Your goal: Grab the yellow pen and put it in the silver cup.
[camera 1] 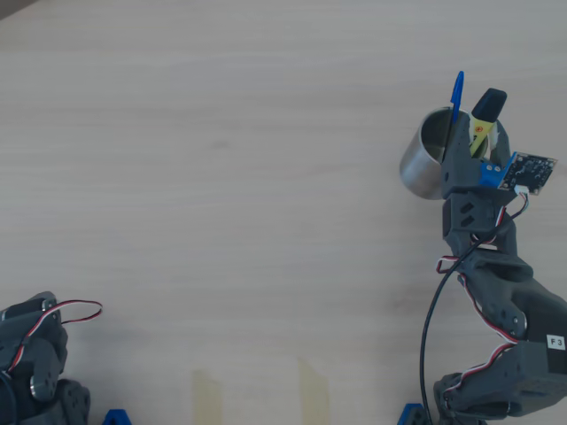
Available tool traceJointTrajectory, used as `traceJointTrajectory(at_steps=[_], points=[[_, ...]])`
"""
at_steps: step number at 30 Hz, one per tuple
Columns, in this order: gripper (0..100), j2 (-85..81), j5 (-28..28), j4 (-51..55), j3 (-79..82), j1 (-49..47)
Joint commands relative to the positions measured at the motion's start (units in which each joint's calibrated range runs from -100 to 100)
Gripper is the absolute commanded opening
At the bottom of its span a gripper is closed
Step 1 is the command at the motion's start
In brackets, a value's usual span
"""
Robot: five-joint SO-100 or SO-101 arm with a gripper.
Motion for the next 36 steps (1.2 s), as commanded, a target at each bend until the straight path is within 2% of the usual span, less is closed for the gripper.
traceJointTrajectory(at_steps=[1,36], points=[[9,-0.15,0.21,0.77,0.38,0.94],[10,-1.15,0.26,3.43,0.20,0.42]])
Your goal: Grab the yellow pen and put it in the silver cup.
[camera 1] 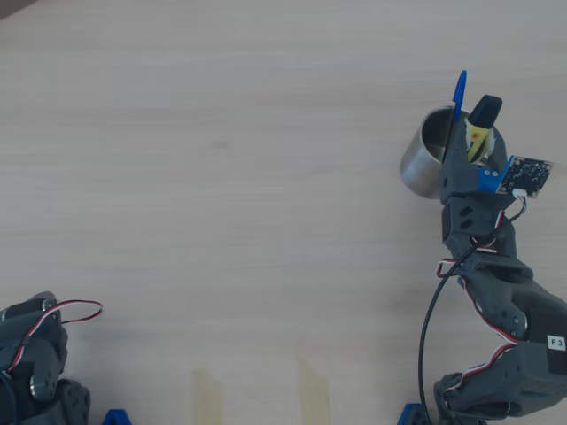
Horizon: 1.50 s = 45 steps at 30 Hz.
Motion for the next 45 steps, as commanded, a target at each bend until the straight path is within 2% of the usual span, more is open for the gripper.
traceJointTrajectory(at_steps=[1,6,13,17,23,27,33,45], points=[[11,-1.23,-0.10,0.32,-1.06,0.08],[20,-1.23,-0.10,0.32,-1.06,-0.01],[28,-1.23,-0.10,0.32,-1.06,-0.09],[34,-1.23,2.09,0.32,-2.33,-0.09],[36,-1.31,2.24,0.41,-3.33,-1.32],[42,-1.31,2.24,0.41,-3.78,-1.66],[43,-2.64,2.04,0.67,-4.60,-1.93],[43,-7.21,-0.62,10.71,-4.60,-3.50]])
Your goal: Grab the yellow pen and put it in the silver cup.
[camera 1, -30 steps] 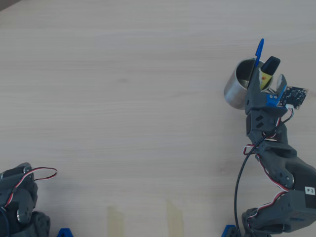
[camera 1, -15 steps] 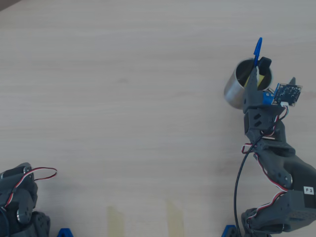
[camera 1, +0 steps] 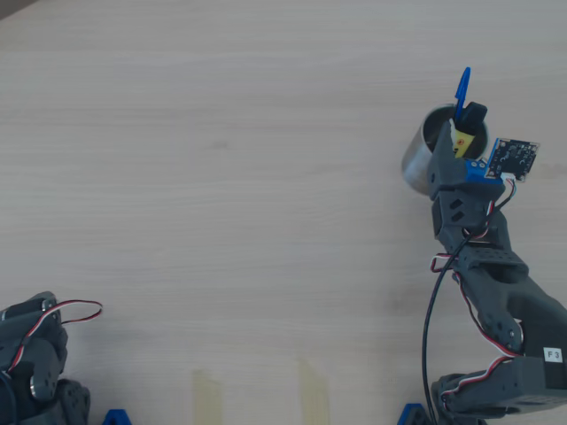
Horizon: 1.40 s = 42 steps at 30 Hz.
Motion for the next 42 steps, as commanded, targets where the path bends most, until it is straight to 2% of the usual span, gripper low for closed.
traceJointTrajectory(at_steps=[1,18,42], points=[[43,-3.05,-0.36,1.38,-2.35,-0.15],[43,-3.71,-0.36,1.30,-2.26,-0.68],[43,-21.08,-0.36,1.64,9.54,-3.56]])
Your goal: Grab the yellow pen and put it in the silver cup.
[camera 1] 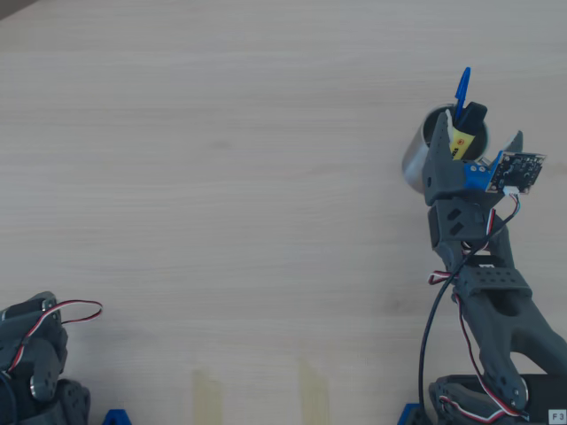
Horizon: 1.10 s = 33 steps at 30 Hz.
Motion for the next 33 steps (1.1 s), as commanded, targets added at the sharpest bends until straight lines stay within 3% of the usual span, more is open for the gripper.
traceJointTrajectory(at_steps=[1,28,33], points=[[43,-4.83,-0.21,0.29,1.42,0.21],[42,-28.93,-1.87,0.47,24.10,-1.10],[42,-33.67,-1.92,8.36,24.74,-1.10]])
